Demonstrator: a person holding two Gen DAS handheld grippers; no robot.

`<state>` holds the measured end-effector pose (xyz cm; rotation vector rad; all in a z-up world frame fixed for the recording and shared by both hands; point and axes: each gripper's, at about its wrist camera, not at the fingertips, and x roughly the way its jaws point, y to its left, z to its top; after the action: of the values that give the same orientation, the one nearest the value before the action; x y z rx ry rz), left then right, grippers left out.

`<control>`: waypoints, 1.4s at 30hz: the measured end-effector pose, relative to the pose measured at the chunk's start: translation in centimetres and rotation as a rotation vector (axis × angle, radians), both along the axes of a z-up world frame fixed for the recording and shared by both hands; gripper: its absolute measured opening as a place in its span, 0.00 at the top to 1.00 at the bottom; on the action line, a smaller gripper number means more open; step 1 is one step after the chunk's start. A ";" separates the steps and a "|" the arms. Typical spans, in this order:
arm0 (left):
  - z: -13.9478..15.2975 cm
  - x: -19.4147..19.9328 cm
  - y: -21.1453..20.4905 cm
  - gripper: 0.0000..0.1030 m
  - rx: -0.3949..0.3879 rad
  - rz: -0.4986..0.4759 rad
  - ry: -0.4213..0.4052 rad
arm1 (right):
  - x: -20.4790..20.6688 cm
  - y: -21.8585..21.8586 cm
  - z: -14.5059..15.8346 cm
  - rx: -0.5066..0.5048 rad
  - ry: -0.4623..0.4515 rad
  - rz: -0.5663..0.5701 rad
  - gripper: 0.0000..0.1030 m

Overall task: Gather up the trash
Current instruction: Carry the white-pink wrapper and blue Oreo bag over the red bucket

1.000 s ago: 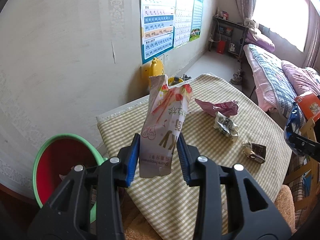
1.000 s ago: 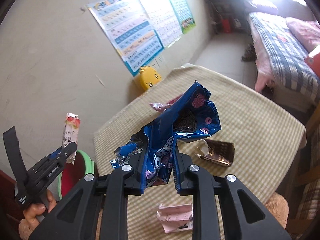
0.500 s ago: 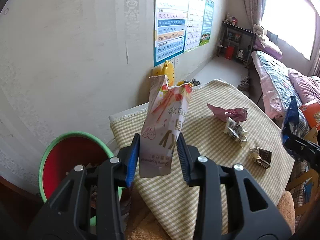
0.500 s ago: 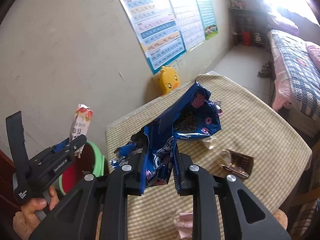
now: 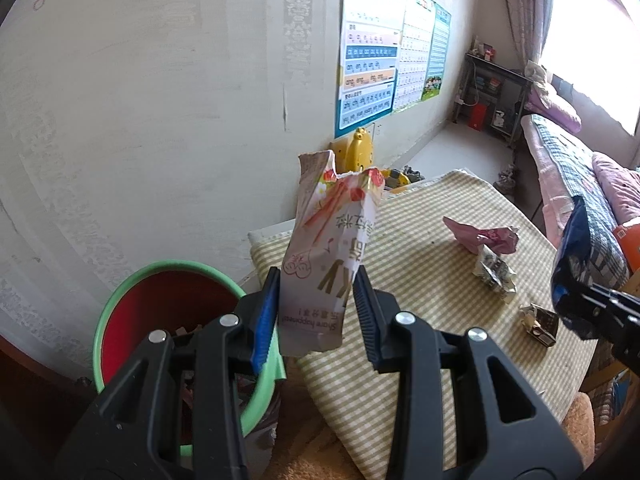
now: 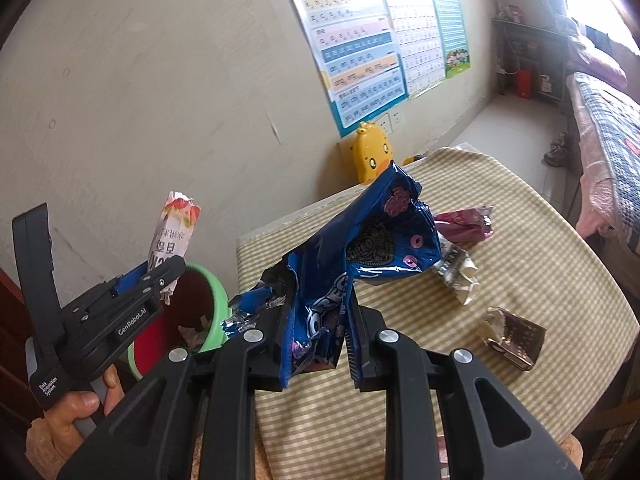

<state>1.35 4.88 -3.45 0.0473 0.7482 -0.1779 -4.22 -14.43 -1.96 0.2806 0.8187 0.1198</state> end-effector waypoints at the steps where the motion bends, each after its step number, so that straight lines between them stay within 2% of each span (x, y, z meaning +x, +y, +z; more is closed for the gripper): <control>1: 0.0 0.1 0.3 0.66 -0.001 0.007 0.000 | 0.2 0.3 -0.1 -0.002 0.003 0.007 0.81; 42: -3.2 1.4 12.3 0.66 -0.027 0.261 0.070 | 6.5 13.1 -3.1 -0.058 0.091 0.287 0.81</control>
<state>2.75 17.14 -6.63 -0.0819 0.8139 0.0592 2.31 -1.33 -5.08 0.1125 0.9479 0.3533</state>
